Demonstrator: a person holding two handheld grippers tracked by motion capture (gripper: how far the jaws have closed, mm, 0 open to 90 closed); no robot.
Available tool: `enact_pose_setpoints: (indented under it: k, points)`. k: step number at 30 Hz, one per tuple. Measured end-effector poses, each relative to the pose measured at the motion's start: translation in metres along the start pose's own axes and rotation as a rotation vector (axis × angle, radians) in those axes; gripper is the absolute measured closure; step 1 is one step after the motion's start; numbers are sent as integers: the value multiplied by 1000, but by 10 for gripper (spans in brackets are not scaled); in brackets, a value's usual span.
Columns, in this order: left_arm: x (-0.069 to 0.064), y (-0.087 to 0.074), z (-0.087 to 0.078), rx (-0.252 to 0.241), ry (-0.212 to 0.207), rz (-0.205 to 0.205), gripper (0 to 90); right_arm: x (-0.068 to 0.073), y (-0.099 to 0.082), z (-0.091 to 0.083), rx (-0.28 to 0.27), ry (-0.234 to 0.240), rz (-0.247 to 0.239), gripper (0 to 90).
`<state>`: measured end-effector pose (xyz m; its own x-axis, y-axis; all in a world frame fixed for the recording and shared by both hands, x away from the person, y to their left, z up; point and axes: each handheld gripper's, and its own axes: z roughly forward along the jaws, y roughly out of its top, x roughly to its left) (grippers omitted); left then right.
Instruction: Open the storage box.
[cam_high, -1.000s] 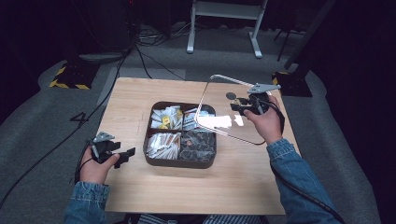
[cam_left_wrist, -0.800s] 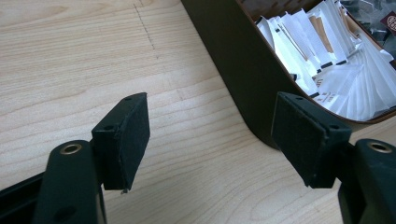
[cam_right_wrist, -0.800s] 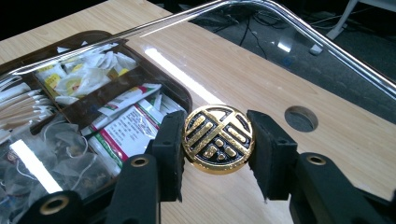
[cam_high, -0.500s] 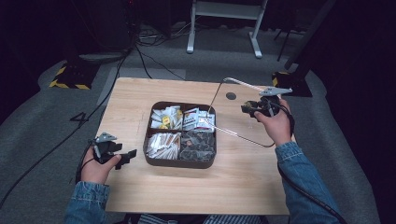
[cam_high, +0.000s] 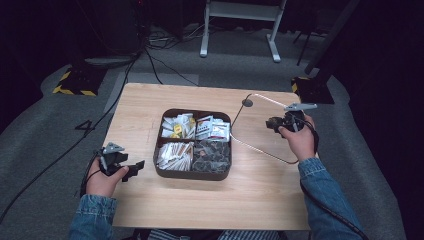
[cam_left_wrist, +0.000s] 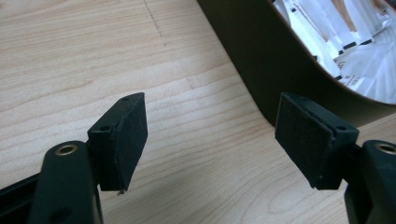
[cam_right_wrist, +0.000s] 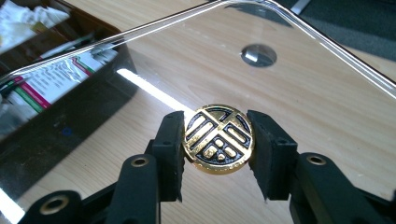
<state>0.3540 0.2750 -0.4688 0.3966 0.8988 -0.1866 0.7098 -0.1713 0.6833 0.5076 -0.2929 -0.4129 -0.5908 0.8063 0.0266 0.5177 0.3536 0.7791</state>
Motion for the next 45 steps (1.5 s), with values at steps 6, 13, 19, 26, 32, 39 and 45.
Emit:
enact_pose_setpoints:
  k: [6, 13, 19, 26, 32, 39, 45]
  points:
    - [3, -2, 2, 14, 7, 2, 256, -8, -14, 5, 25, -15, 8, 594]
    - [4, -4, 4, 21, 11, 4, 254, -13, -28, 12, 53, -26, 5, 594]
    - [5, -5, 5, 28, 16, 7, 254, -17, -40, 17, 65, -37, 16, 594]
    - [5, -6, 6, 30, 13, 4, 254, -21, -53, 22, 90, -51, 22, 594]
    - [5, -6, 7, 33, 12, 6, 254, -20, -61, 26, 102, -48, 22, 594]
    - [5, -6, 7, 34, 10, 8, 253, -20, -69, 29, 115, -59, 15, 593]
    - [4, -6, 7, 36, 7, 8, 252, -21, -73, 29, 100, -56, 27, 591]
